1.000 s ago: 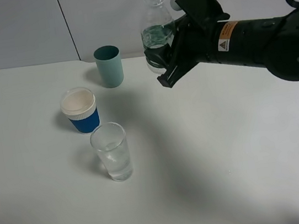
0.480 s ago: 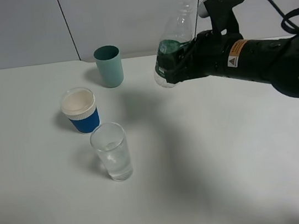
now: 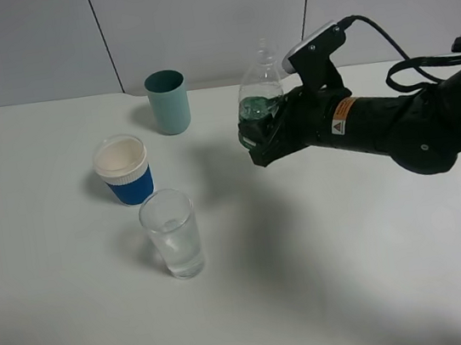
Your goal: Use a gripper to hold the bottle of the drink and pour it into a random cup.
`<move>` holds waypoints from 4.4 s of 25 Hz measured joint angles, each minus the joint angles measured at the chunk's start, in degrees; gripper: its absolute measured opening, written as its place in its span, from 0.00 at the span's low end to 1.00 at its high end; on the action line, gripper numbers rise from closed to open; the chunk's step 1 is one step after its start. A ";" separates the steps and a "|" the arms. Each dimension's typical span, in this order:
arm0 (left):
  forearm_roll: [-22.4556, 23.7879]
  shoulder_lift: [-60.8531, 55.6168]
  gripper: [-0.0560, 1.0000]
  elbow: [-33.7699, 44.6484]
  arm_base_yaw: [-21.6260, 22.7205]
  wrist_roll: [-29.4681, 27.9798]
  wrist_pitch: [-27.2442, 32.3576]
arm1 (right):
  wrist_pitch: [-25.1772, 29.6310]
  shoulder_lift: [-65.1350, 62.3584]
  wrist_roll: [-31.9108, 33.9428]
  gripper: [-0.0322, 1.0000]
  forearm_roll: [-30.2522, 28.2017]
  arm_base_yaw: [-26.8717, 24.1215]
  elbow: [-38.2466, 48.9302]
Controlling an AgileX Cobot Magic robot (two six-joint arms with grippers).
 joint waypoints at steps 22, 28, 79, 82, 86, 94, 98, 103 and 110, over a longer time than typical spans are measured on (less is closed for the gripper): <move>0.13 0.00 0.98 0.00 0.00 0.00 0.00 | -2.96 8.58 0.38 0.56 1.85 0.00 -0.10; 0.07 0.00 0.98 0.00 0.00 0.00 0.00 | -4.18 8.82 0.93 0.56 0.53 0.00 -0.10; 0.07 0.00 0.98 0.00 0.00 0.00 0.00 | 13.67 -14.97 10.58 0.84 -8.28 0.00 0.05; 0.07 0.00 0.98 0.00 0.00 0.00 0.00 | 18.82 -19.53 10.31 0.84 -8.48 0.00 0.05; 0.07 0.00 0.98 0.00 0.00 0.00 0.00 | 26.12 -23.94 8.39 0.84 -8.44 -0.06 0.05; 0.07 0.00 0.98 0.00 0.00 0.00 0.00 | 42.36 -33.22 5.40 0.84 -6.98 -8.51 0.05; 0.07 0.00 0.98 0.00 0.00 0.00 0.00 | 45.11 -41.34 5.11 0.84 -4.99 -13.84 0.09; 0.07 0.00 0.98 0.00 0.00 0.00 0.00 | 49.68 -51.45 2.41 0.84 0.46 -18.82 0.09; 0.07 0.00 0.98 0.00 0.00 0.00 0.00 | 57.79 -63.46 -0.26 0.84 4.64 -20.66 0.09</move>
